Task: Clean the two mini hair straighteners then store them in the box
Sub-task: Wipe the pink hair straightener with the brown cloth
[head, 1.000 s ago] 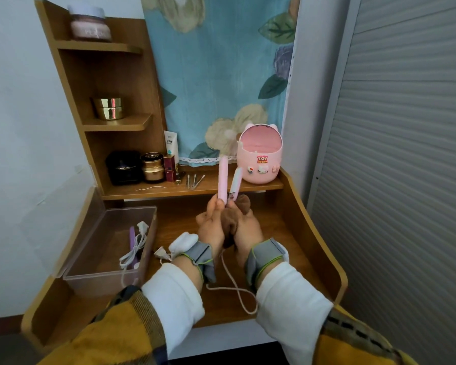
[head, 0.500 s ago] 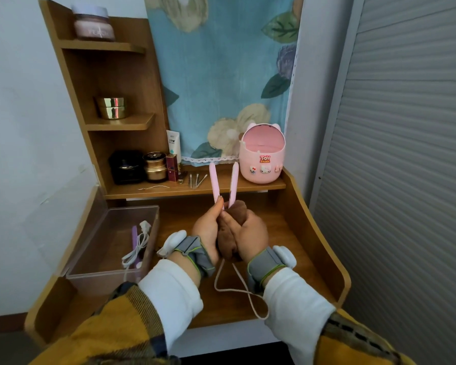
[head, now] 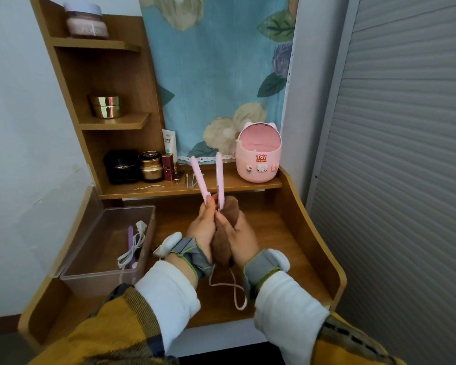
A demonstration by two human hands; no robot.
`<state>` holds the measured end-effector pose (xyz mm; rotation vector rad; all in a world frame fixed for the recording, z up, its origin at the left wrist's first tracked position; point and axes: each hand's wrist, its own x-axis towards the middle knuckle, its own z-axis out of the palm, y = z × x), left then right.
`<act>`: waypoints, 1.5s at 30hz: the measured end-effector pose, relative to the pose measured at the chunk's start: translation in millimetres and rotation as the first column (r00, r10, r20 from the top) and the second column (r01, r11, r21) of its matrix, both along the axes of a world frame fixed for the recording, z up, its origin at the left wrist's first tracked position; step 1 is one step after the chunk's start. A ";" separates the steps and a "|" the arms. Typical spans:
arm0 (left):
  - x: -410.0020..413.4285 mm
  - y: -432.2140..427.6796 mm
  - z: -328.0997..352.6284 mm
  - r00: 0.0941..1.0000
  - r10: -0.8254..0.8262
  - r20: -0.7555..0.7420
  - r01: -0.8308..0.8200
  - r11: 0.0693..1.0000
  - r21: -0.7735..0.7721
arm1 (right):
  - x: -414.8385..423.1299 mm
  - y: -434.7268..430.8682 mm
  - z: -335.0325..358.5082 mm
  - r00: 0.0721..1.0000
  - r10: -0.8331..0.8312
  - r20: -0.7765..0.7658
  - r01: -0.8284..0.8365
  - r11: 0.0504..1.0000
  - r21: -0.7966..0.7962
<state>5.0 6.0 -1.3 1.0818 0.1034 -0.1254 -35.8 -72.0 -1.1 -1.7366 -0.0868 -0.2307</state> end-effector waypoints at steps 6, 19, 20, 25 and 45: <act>-4.4 2.7 -5.7 0.967 0.199 0.161 -0.236 0.935 0.264 | 0.3 -10.6 -8.9 0.986 0.028 -0.167 0.030 0.941 0.336; -16.3 2.7 -4.4 0.996 -0.091 0.009 0.085 0.952 0.294 | 7.0 -27.9 0.5 0.981 0.040 -0.192 0.038 0.922 0.386; -16.1 2.9 -4.4 0.995 -0.101 -0.019 0.103 0.965 0.241 | 9.6 -29.0 -1.7 0.985 -0.004 -0.170 0.048 0.966 0.253; -14.5 6.2 4.2 0.997 -0.016 -0.077 0.027 0.989 0.143 | 23.5 -39.9 3.5 0.968 -0.170 -0.184 0.164 0.985 -0.051; -8.2 32.1 10.2 0.999 -0.038 0.028 0.023 0.910 0.413 | 2.6 -68.3 28.7 0.898 -0.108 -0.427 0.381 0.676 0.631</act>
